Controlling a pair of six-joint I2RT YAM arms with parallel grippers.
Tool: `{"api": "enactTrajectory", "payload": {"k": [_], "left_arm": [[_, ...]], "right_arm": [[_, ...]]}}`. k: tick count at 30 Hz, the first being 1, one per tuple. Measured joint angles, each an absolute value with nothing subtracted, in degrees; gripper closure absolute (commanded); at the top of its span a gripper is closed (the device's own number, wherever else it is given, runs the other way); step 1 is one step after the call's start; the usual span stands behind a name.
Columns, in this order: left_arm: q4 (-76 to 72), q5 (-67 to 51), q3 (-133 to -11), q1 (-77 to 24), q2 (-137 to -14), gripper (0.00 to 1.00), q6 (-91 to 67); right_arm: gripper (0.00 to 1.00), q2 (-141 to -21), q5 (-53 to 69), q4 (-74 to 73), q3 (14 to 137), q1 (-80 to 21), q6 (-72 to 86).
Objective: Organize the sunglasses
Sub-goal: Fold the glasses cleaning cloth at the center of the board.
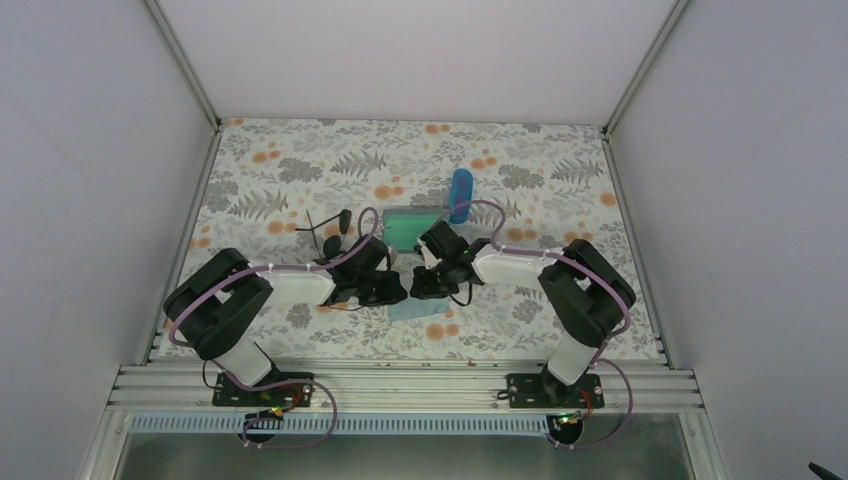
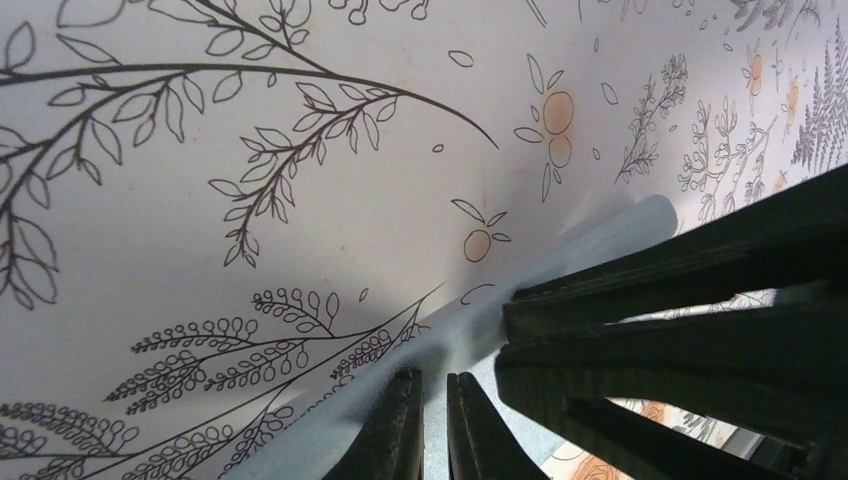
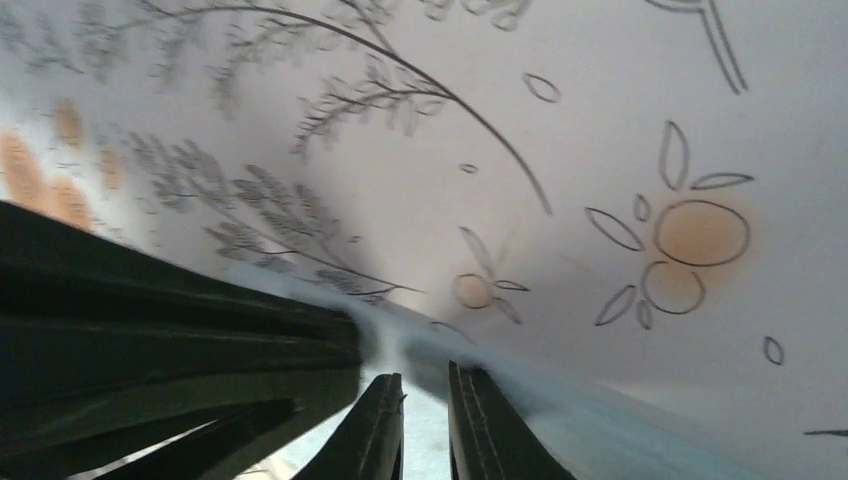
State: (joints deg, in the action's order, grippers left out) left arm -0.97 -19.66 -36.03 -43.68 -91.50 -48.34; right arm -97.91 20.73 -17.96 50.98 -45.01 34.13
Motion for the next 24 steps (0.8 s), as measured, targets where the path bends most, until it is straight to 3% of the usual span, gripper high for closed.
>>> {"api": "enactTrajectory", "payload": {"k": [8,15,19,24], "left_arm": [[-0.4,-18.9,-36.2,-43.8,-91.5,0.91,-48.6],[0.5,-17.8,-36.3,-43.9,-91.1,0.91,-48.4],[1.5,-17.1,-36.4,-43.9,-90.7,0.9,-48.2],[3.1,-16.5,-36.4,-43.9,-89.5,0.79,-47.3]], "right_arm": [[0.82,-98.3,15.5,-18.7,51.1,-45.6,36.7],[0.6,-93.8,5.5,-21.1,48.1,-45.3,41.5],[0.53,-90.6,-1.4,-25.0,46.0,-44.4,43.3],[0.49,-88.1,-6.8,-30.4,45.3,-43.8,43.5]]}}
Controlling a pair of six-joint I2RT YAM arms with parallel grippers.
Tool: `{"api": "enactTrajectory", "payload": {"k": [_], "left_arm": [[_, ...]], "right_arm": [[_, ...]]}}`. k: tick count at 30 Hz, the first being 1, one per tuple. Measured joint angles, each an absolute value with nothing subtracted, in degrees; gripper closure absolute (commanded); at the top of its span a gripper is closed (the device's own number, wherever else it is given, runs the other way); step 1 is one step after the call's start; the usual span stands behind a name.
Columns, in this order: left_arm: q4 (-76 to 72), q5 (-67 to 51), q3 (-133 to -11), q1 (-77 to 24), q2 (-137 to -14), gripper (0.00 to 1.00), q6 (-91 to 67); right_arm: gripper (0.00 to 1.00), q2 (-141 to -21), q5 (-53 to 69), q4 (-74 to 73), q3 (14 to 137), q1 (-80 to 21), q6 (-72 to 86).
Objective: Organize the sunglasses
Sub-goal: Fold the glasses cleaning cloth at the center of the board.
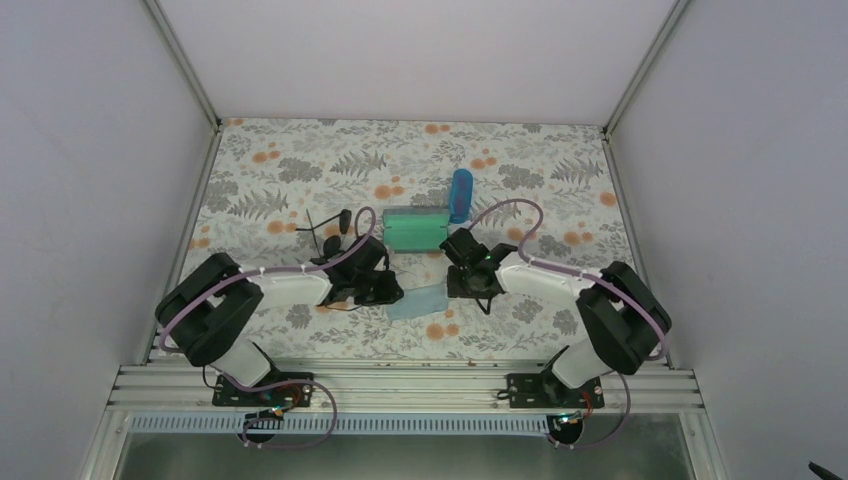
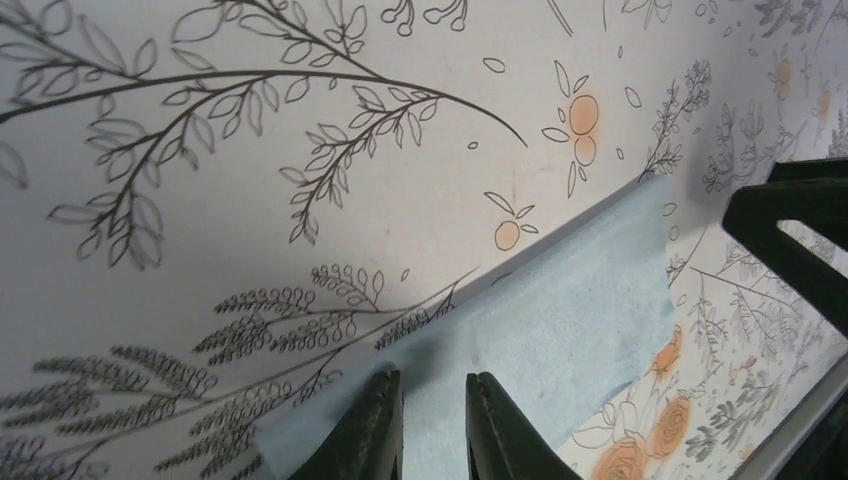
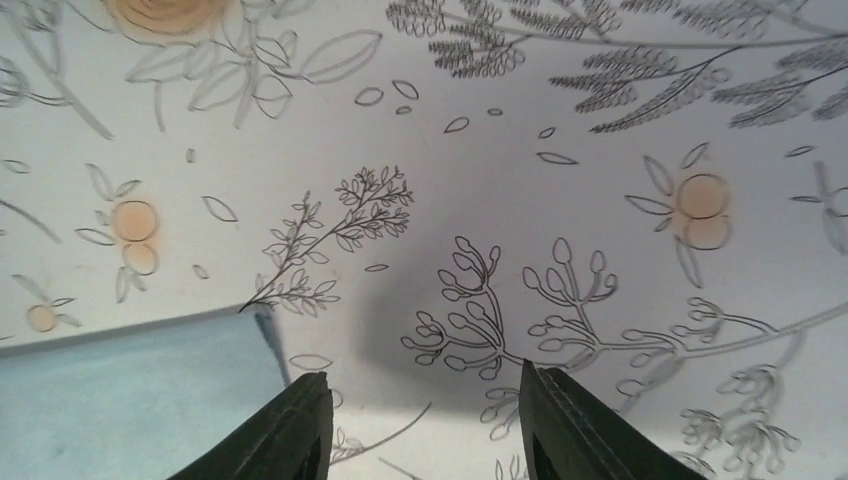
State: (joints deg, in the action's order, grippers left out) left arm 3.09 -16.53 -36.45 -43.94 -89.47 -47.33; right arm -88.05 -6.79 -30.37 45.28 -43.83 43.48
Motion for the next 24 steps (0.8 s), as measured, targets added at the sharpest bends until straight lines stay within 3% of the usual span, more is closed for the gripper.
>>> {"api": "enactTrajectory", "payload": {"k": [4,9,17,24], "left_arm": [[5.8,-15.9,-36.6,-43.9,-86.5,0.68,-47.1],[14.0,-8.2,-39.8,-45.2,-81.6,0.66,-48.5],[13.1,-7.0,-36.5,-45.6,-78.8,0.88,-50.7],[8.2,-9.6,-35.8,-45.8,-84.9,0.9,-50.9]], "right_arm": [[0.48,-84.2,-7.0,-32.2,45.5,-44.0,42.0],[0.49,-83.4,-6.6,-32.6,47.7,-46.2,39.9],[0.63,-86.6,-2.7,-30.6,48.4,-48.7,37.8],[0.66,-88.7,3.0,-26.1,48.3,-48.7,37.3]]}}
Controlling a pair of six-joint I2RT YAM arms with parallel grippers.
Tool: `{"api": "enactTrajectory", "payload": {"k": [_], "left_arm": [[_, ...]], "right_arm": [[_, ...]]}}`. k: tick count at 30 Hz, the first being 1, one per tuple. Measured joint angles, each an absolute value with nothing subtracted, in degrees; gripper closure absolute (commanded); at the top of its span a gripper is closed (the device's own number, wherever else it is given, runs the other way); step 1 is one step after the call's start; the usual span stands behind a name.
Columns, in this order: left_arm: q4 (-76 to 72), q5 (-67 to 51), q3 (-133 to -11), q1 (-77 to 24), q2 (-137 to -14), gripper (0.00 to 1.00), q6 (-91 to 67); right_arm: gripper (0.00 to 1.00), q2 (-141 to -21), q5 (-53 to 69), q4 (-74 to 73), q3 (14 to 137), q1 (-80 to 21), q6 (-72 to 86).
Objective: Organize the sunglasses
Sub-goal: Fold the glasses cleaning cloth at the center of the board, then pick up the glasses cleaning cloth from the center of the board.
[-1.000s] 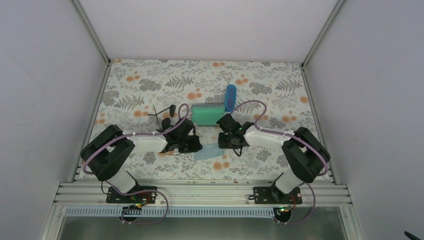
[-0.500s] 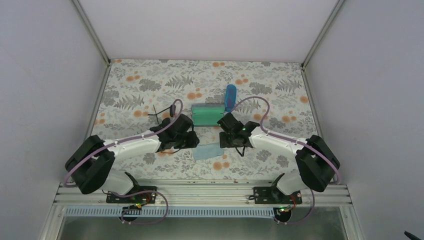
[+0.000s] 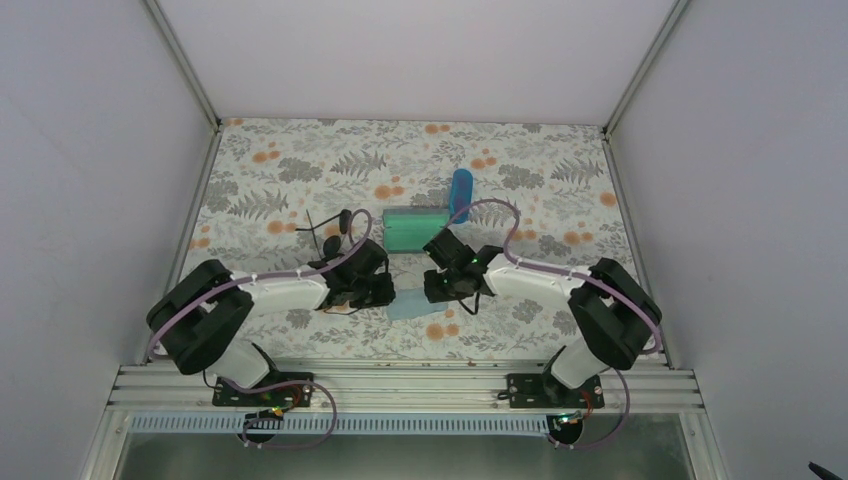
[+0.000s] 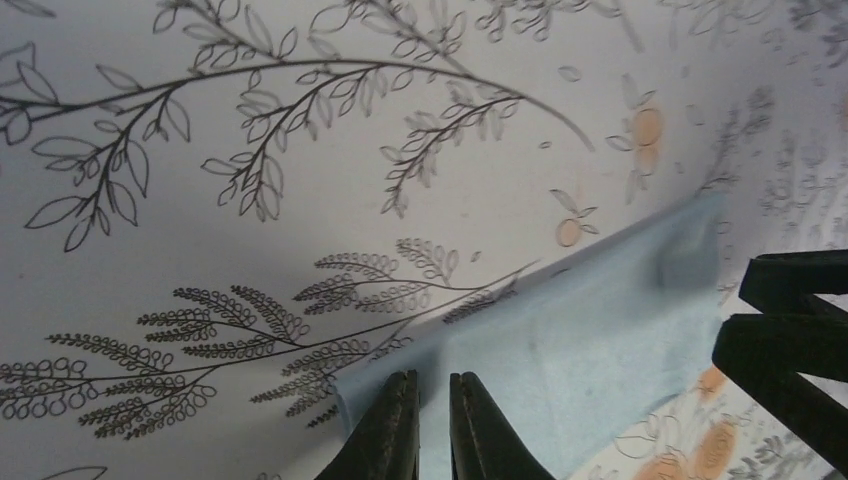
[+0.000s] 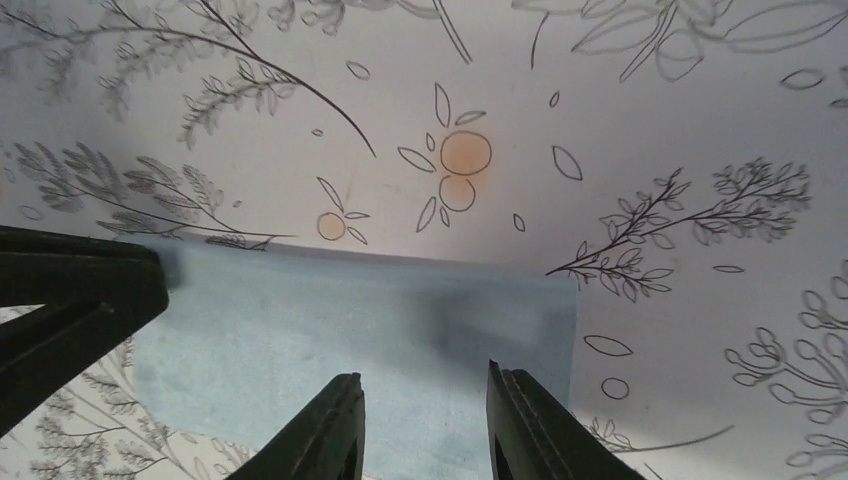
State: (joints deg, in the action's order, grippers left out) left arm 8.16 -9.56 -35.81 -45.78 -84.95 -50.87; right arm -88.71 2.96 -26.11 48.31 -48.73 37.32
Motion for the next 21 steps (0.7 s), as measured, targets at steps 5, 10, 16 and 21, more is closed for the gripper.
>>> {"api": "enactTrajectory", "payload": {"k": [5,10,16,21], "left_arm": [[9.0,-8.4,-36.5,-45.8,-86.8,0.87,-51.4],[11.9,-5.9,-37.7,-46.0,-86.6,0.77,-51.8],[20.0,-1.5,-38.7,-46.0,-82.7,0.63,-52.1],[23.7,-0.1,-40.2,-46.0,-78.7,0.62,-52.4]], "right_arm": [[0.66,-90.8,4.1,-25.4,47.0,-48.7,37.5],[0.67,-90.7,4.2,-25.4,46.2,-48.7,37.8],[0.62,-90.5,1.2,-29.9,47.4,-48.9,38.7],[0.58,-89.1,-1.7,-33.3,49.8,-49.5,39.0]]}}
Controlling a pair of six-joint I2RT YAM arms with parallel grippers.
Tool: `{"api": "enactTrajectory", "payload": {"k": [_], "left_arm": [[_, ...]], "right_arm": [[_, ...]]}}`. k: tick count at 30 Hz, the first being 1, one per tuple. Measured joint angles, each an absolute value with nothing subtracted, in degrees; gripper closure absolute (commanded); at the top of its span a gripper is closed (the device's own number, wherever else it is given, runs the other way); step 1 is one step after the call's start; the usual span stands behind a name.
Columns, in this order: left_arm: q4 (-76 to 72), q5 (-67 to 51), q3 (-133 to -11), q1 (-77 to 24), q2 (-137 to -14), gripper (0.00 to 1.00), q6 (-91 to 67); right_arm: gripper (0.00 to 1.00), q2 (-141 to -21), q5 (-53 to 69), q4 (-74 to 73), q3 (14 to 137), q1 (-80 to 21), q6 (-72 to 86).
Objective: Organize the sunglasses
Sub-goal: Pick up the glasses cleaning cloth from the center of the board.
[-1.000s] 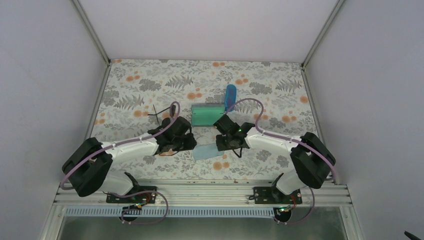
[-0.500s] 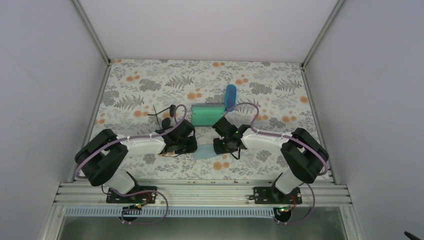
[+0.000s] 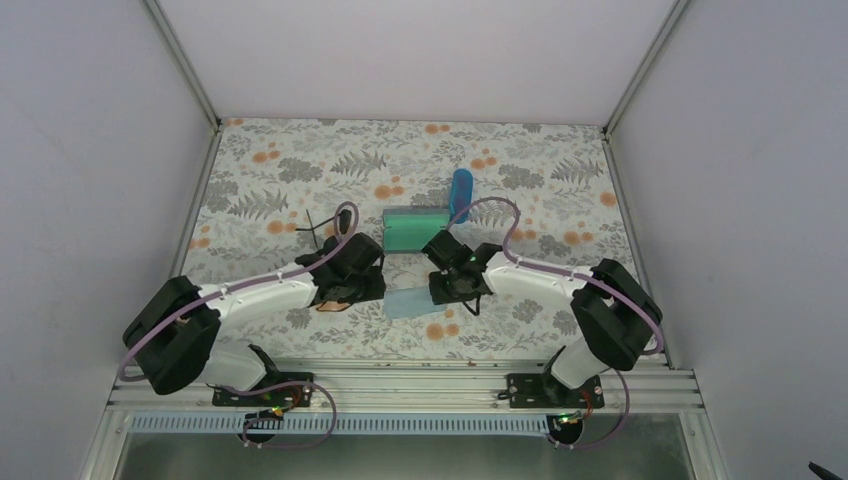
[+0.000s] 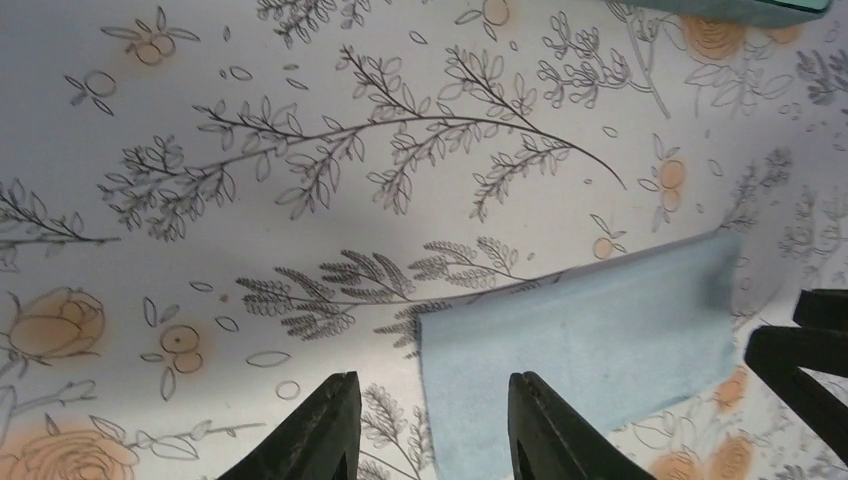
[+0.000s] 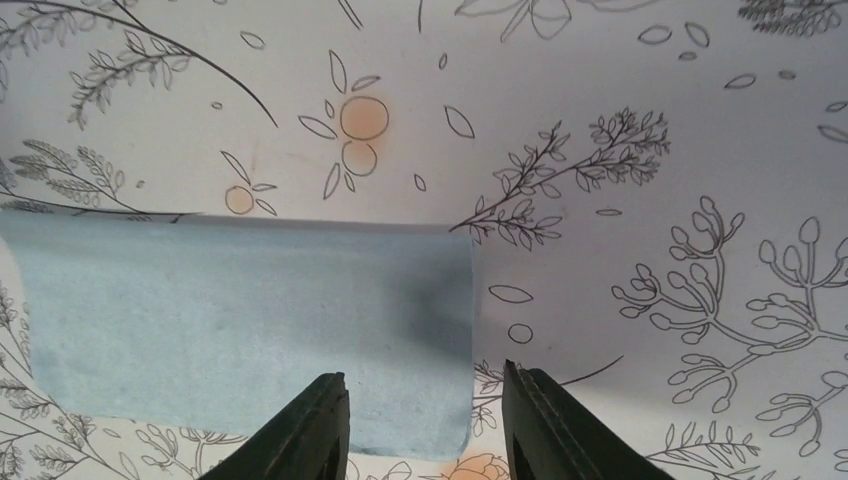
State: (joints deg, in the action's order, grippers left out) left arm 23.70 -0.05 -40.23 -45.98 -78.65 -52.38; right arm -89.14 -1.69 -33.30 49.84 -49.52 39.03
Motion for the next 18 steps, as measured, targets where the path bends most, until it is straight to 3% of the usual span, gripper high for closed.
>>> {"api": "enactTrajectory", "payload": {"k": [8,18], "left_arm": [[20.6,-3.9,-36.7,-47.3,-77.6,0.62,-56.2],[17.1,-6.5,-35.6,-48.4,-82.0,0.68,-59.6]], "right_arm": [[0.59,-89.9,-3.1,-34.6,50.5,-49.9,38.5],[0.7,-93.8,-3.0,-33.9,50.7,-50.1,36.5]]}}
